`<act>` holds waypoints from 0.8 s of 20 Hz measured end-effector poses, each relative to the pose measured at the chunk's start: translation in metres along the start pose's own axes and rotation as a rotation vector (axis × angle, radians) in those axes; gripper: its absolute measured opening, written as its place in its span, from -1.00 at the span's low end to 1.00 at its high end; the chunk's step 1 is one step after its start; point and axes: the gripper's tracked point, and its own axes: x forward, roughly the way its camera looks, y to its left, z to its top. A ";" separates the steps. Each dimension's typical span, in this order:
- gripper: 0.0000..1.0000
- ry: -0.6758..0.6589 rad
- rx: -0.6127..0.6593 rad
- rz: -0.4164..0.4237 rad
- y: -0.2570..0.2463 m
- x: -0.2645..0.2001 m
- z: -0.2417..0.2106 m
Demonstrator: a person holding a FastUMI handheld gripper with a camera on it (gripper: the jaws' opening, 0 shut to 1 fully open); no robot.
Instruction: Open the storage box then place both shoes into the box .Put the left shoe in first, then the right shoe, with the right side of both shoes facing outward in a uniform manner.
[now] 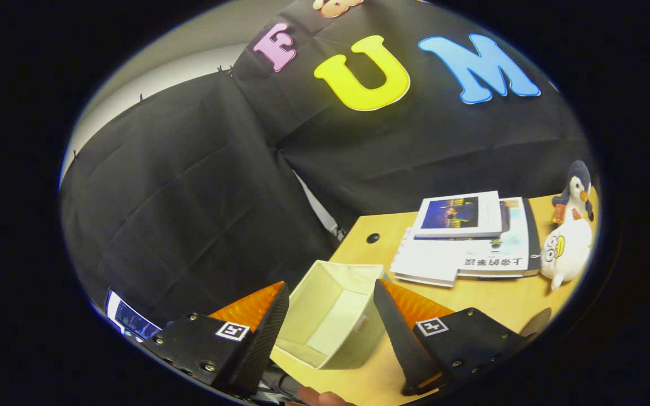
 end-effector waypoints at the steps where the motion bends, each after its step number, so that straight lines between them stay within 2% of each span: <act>1: 0.83 -0.001 -0.009 -0.028 -0.010 -0.007 -0.006; 4: 0.83 -0.014 -0.032 -0.104 -0.039 -0.020 -0.015; 9: 0.83 0.028 -0.068 -0.211 -0.082 -0.040 -0.055; 16: 0.83 0.157 0.003 -0.284 -0.125 -0.051 -0.121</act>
